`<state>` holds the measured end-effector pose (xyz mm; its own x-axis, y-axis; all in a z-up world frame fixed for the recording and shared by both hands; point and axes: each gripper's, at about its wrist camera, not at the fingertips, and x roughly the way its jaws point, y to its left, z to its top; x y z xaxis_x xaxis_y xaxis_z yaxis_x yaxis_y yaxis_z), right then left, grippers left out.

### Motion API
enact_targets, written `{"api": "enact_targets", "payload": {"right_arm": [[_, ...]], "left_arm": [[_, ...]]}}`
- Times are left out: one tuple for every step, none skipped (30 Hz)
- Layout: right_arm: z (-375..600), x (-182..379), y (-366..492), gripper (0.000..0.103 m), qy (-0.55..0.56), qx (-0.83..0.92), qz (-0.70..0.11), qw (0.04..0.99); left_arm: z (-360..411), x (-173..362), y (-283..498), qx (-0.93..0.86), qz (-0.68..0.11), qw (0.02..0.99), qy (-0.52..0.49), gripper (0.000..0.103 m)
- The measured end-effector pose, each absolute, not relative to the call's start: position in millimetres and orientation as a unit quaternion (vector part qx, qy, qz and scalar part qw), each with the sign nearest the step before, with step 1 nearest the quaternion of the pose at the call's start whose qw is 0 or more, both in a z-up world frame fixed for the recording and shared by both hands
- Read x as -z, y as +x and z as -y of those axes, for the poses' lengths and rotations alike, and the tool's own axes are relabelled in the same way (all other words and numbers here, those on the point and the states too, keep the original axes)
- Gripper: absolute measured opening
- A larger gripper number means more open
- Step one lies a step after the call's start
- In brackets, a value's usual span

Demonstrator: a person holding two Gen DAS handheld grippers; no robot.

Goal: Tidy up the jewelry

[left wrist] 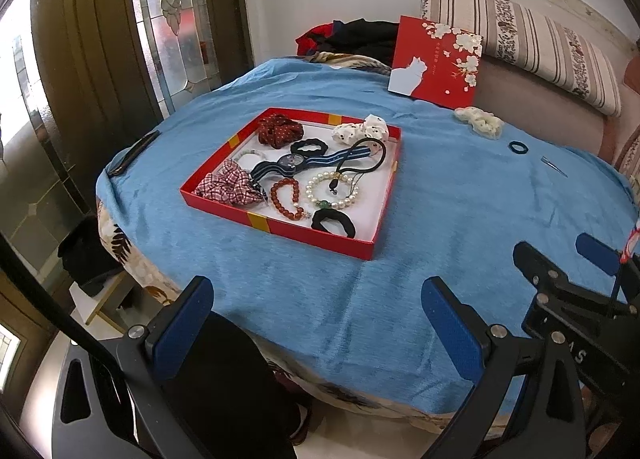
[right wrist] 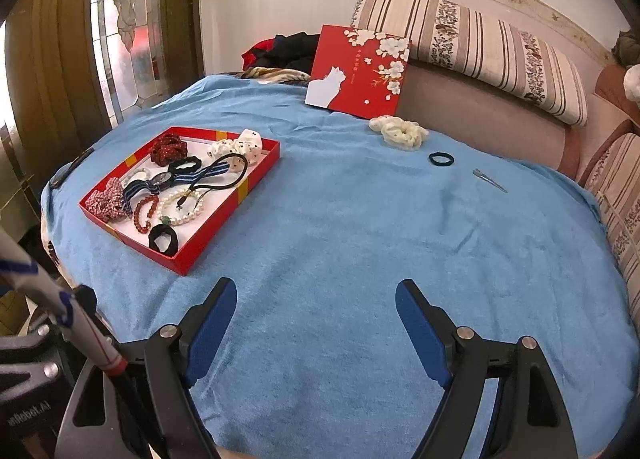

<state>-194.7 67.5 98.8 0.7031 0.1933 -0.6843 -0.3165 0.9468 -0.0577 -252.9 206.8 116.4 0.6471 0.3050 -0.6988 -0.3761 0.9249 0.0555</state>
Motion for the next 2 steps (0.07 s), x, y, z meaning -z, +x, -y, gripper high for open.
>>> {"api": "enact_targets", "payload": {"right_arm": [[-65.1,-97.9,-195.1,0.086,-0.085,-0.139,-0.361,0.918],[-62.4,-97.1,-194.9,0.086,-0.085,-0.138,-0.361,0.918]], "left_arm": [[-206.2,-117.1,-251.9,-0.186,-0.376,0.906,-0.048,0.103],[-204.5,-118.1,-249.8,-0.18,-0.379,0.907,-0.047,0.103]]}}
